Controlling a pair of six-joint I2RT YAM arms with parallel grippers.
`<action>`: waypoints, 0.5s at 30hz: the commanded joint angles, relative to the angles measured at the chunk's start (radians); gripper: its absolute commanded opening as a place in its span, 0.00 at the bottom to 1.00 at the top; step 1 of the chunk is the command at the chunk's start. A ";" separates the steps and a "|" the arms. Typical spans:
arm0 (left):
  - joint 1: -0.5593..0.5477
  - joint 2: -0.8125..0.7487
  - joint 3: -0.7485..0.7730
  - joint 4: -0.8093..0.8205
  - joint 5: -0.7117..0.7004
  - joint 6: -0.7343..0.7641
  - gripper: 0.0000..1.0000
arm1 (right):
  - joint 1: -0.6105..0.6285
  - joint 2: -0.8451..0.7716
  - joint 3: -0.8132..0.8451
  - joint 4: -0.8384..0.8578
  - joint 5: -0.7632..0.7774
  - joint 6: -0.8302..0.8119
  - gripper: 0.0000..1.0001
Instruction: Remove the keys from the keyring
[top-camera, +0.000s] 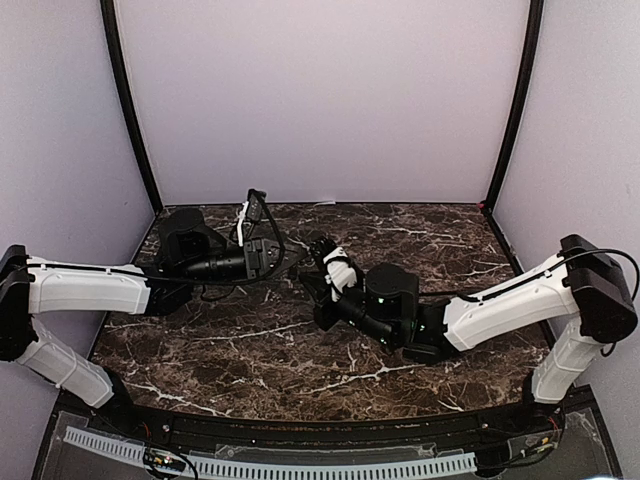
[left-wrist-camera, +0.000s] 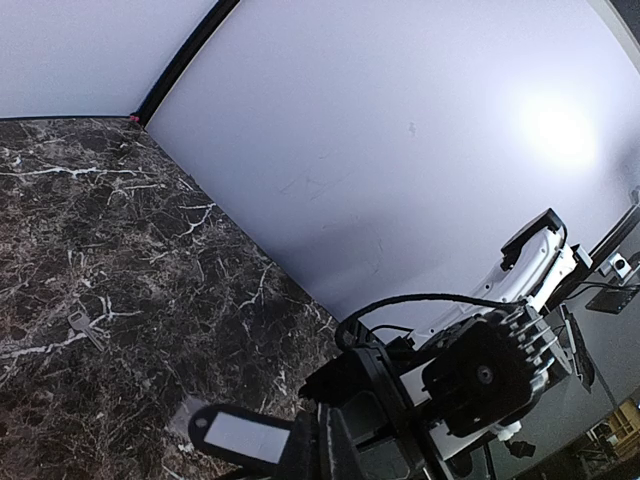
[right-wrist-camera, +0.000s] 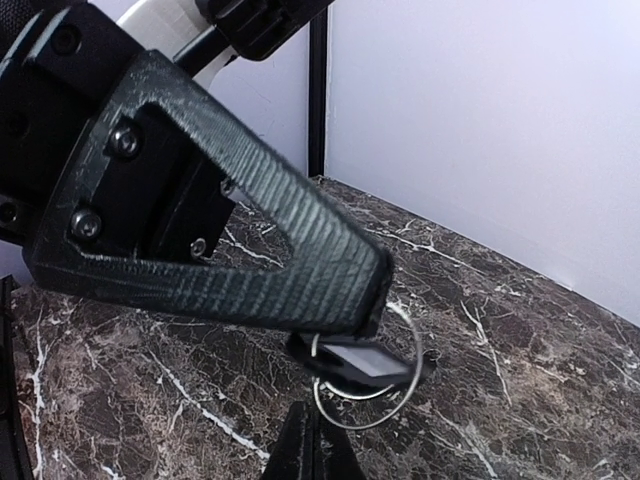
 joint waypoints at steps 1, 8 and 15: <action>-0.004 -0.025 0.015 0.044 0.003 -0.008 0.00 | 0.000 0.026 0.023 0.007 -0.023 0.035 0.00; -0.003 -0.036 0.001 0.054 -0.020 -0.014 0.00 | -0.003 0.017 0.004 0.010 -0.020 0.052 0.00; 0.001 -0.043 -0.013 -0.019 -0.122 0.037 0.00 | -0.003 -0.032 -0.083 0.058 -0.007 0.075 0.00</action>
